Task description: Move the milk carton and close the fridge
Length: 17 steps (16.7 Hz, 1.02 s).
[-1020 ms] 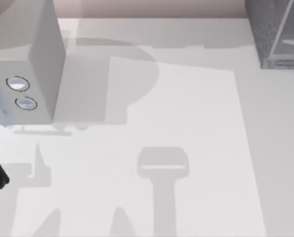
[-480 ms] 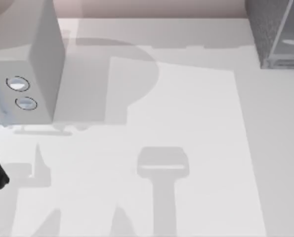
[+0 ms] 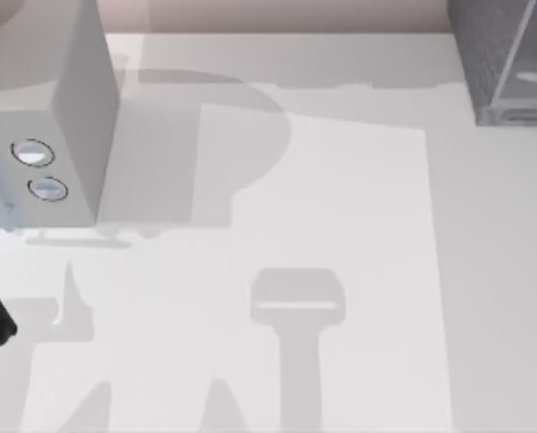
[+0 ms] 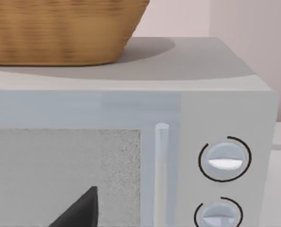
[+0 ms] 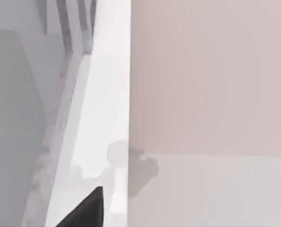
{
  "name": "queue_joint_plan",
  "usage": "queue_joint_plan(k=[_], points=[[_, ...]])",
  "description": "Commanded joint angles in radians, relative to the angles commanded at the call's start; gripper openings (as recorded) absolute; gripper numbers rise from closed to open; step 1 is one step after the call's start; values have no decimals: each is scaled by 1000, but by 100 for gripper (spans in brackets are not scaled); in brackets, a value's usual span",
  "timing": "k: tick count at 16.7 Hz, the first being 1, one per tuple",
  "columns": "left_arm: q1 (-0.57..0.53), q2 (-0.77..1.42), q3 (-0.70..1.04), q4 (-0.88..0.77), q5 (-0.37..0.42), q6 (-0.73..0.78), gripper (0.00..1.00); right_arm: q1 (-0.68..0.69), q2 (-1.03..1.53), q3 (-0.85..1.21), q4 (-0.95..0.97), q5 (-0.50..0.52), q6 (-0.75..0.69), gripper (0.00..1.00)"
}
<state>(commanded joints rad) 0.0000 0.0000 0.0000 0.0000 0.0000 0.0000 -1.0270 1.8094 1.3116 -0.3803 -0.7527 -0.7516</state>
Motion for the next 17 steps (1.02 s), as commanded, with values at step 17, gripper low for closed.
queue_joint_plan(k=[17], points=[[0,0,0,0,0,0,100,320,-21,-92,165,199,267,100]])
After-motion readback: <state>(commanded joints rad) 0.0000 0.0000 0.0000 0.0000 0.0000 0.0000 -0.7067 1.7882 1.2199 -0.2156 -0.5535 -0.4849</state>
